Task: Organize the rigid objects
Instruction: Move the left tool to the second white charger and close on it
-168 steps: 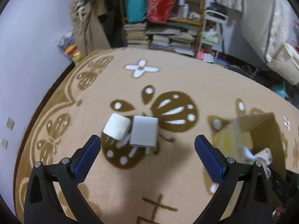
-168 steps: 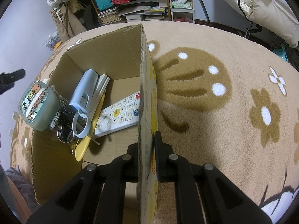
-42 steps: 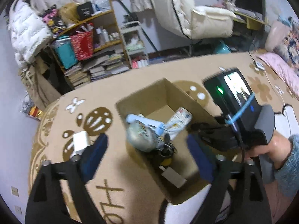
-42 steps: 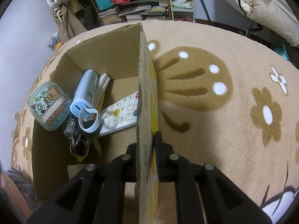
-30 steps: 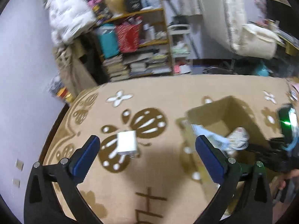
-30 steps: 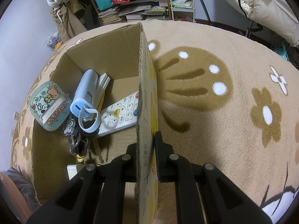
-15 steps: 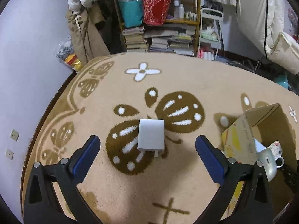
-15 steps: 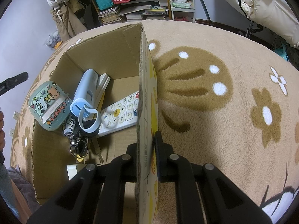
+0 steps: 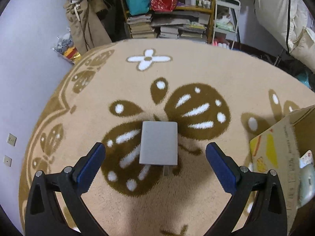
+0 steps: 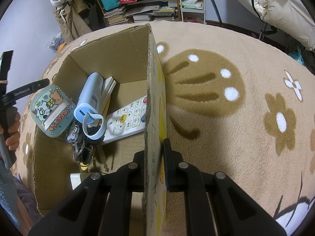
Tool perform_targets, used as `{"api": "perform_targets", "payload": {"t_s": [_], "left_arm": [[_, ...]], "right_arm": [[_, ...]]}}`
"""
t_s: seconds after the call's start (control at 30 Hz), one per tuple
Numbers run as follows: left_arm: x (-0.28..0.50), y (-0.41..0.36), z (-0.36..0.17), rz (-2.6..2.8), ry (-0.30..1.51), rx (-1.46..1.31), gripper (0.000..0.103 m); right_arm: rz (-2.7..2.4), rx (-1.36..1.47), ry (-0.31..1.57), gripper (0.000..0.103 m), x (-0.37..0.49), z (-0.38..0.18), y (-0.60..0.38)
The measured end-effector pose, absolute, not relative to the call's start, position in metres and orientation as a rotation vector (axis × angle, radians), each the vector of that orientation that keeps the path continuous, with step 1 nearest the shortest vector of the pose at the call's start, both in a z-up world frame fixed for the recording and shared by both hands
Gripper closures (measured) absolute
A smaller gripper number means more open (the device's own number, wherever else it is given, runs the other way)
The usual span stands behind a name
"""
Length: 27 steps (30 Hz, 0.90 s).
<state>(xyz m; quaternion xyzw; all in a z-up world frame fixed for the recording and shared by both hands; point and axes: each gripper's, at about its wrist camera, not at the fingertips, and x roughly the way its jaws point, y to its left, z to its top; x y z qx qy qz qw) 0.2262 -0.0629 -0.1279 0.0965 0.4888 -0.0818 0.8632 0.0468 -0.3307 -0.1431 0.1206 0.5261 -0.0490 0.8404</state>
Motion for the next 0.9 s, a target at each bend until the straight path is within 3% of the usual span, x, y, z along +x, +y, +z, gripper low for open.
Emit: {"api": "perform_targets", "payload": {"t_s": [0.3, 0.63, 0.73, 0.77, 0.8, 0.9], "left_arm": [[0.245, -0.06, -0.169, -0.11, 1.099, 0.219, 0.005], [0.254, -0.051, -0.188, -0.081, 1.129, 0.186, 0.017], [0.252, -0.053, -0.186, -0.092, 1.12, 0.187, 0.029], [0.25, -0.054, -0.185, -0.105, 1.115, 0.188, 0.045], [0.249, -0.056, -0.184, -0.122, 1.119, 0.183, 0.052], [0.245, -0.059, -0.182, -0.112, 1.118, 0.192, 0.052]], "right_arm": [[-0.102, 0.257, 1.113, 0.091, 0.048, -0.143, -0.332], [-0.102, 0.258, 1.113, 0.091, 0.048, -0.143, -0.332], [-0.102, 0.258, 1.113, 0.092, 0.048, -0.143, -0.332], [-0.102, 0.259, 1.113, 0.092, 0.048, -0.143, -0.332], [-0.102, 0.259, 1.113, 0.092, 0.048, -0.143, -0.333], [-0.102, 0.26, 1.113, 0.092, 0.048, -0.143, -0.334]]}}
